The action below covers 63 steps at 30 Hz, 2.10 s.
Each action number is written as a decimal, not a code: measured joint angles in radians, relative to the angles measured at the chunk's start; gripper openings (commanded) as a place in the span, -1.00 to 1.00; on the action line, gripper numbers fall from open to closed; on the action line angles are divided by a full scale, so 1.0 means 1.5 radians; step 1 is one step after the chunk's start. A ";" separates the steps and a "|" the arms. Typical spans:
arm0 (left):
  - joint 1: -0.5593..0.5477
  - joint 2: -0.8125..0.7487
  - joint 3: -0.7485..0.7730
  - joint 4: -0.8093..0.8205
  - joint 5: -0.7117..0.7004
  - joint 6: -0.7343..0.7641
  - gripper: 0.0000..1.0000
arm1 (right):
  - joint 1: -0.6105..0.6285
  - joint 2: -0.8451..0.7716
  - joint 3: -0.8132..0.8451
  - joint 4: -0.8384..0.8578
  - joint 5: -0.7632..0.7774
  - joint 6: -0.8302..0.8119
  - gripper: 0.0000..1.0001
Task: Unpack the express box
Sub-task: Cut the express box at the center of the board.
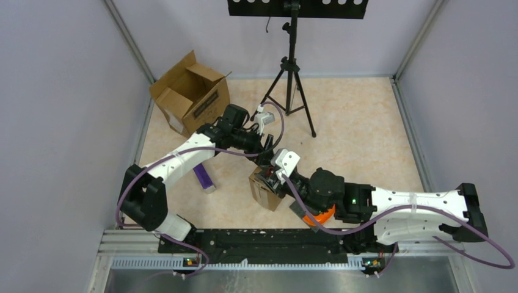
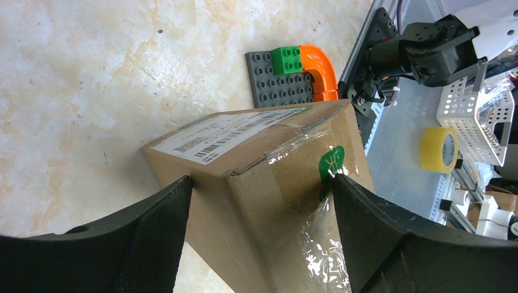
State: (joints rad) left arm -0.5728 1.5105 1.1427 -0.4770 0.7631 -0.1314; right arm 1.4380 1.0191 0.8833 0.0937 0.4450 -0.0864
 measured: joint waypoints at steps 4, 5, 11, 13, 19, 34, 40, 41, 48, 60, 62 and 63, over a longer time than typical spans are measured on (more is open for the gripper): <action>0.000 0.000 0.000 0.000 0.000 0.000 0.68 | 0.000 0.003 0.000 -0.003 0.000 0.003 -1.00; 0.000 0.000 0.000 0.000 0.000 0.000 0.68 | 0.000 0.003 -0.001 -0.003 0.000 0.003 -1.00; 0.000 0.000 0.000 0.000 0.000 0.000 0.68 | 0.000 0.003 -0.006 -0.009 0.000 0.011 -1.00; 0.000 0.000 0.000 0.000 0.000 0.000 0.68 | 0.000 0.003 -0.006 -0.010 0.000 0.013 -1.00; 0.000 0.000 0.000 0.000 0.000 0.000 0.67 | 0.000 0.003 -0.006 -0.022 0.000 0.019 -1.00; 0.000 0.003 0.002 0.000 0.003 0.000 0.67 | -0.005 0.027 -0.008 -0.068 0.016 0.071 -1.00; 0.000 0.009 0.005 -0.001 0.007 -0.001 0.67 | -0.013 0.034 -0.022 -0.092 0.012 0.100 -1.00; 0.000 0.009 0.005 -0.001 0.007 -0.001 0.67 | -0.014 0.033 -0.022 -0.093 0.011 0.105 -1.00; -0.001 0.014 0.011 -0.002 0.000 -0.018 0.67 | -0.020 0.020 -0.022 -0.099 -0.021 0.097 -1.00; 0.009 0.016 0.017 -0.023 -0.033 -0.096 0.43 | -0.024 -0.040 -0.020 -0.166 -0.072 0.072 -1.00; 0.010 0.014 0.017 -0.023 -0.039 -0.109 0.33 | -0.024 -0.042 -0.015 -0.175 -0.061 0.072 -1.00; 0.011 0.012 0.016 -0.022 -0.045 -0.116 0.29 | -0.024 -0.042 -0.008 -0.181 -0.048 0.073 -1.00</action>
State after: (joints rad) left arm -0.5568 1.5291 1.1667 -0.5106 0.6960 -0.3061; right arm 1.4021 0.9565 0.8715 -0.1783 0.3733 0.0227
